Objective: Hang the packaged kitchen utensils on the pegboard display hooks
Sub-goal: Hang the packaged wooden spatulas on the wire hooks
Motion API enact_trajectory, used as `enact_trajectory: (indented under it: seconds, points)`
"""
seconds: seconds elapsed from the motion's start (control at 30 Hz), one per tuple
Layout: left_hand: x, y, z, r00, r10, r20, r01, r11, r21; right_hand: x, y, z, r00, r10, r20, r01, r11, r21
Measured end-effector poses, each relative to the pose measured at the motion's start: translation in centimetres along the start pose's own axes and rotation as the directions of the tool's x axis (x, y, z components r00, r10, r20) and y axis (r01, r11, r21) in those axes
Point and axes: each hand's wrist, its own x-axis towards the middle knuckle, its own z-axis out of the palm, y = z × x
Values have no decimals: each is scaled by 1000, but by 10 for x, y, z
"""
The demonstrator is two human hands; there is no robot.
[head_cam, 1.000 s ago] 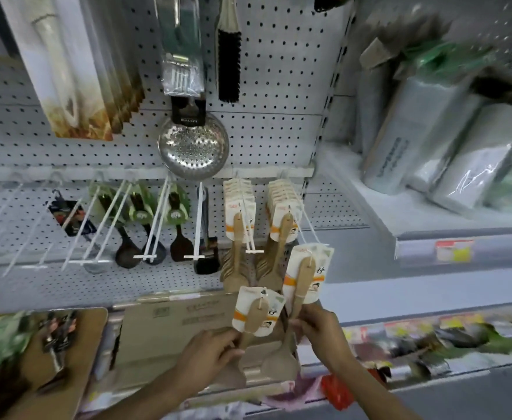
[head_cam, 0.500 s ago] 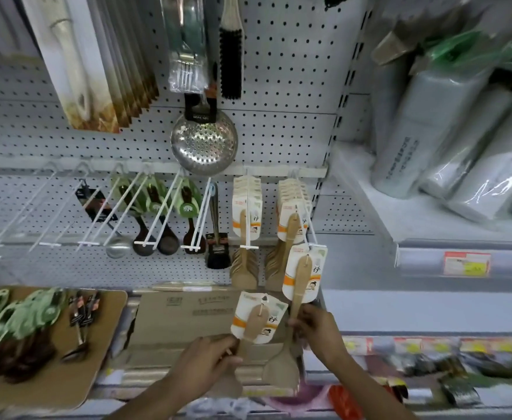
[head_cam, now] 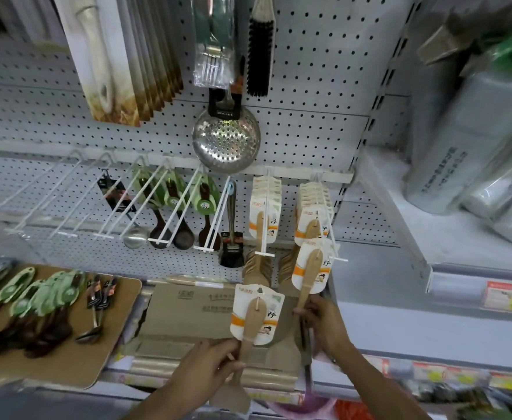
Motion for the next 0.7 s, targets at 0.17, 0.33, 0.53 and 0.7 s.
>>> enact_trajectory:
  seconds: [0.17, 0.33, 0.53, 0.7]
  points:
    - [3, 4, -7, 1000, -14, -25, 13, 999, -44, 36, -14, -2, 999, 28, -19, -27, 998, 64]
    - [4, 2, -17, 998, -51, -37, 48, 996, -74, 72, -23, -8, 998, 35, -61, -35, 999, 7]
    - [2, 1, -29, 996, -76, -43, 72, 993, -89, 89, -19, -10, 997, 33, -74, -33, 999, 6]
    - [3, -3, -30, 997, -71, -28, 69, 994, -81, 85, -21, -9, 996, 3, -89, -3, 1000, 5]
